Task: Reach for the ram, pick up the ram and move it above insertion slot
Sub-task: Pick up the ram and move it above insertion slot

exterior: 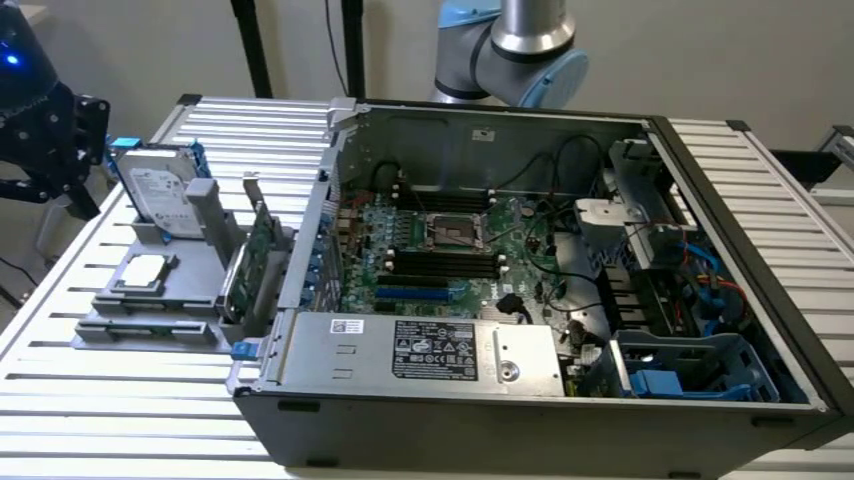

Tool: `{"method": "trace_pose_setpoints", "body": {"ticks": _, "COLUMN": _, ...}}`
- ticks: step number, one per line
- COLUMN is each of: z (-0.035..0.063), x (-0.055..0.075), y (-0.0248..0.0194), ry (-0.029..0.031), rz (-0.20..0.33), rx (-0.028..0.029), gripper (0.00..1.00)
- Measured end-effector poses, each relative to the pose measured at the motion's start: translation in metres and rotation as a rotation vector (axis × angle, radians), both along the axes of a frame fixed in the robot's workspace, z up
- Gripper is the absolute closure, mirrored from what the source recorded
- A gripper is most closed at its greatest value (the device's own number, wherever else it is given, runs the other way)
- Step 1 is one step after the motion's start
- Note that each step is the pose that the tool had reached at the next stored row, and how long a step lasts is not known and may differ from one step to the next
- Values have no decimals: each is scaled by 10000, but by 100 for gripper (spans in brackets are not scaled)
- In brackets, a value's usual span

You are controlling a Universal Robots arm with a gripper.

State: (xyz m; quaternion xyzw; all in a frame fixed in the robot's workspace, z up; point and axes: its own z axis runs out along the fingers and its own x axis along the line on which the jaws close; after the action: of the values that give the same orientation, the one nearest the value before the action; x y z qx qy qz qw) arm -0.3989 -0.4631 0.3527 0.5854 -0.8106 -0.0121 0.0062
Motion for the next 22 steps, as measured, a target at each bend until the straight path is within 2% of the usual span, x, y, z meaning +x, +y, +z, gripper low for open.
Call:
{"method": "trace_pose_setpoints", "body": {"ticks": 8, "z": -7, "x": 0, "y": 0, "ry": -182, "rz": 1461, "rx": 2, "gripper": 89}}
{"method": "trace_pose_setpoints", "body": {"ticks": 18, "z": -27, "x": 0, "y": -1, "ry": -301, "rz": 3239, "rx": 8, "gripper": 89}}
{"method": "trace_pose_setpoints", "body": {"ticks": 22, "z": -27, "x": -1, "y": -29, "ry": -303, "rz": 3364, "rx": 9, "gripper": 89}}
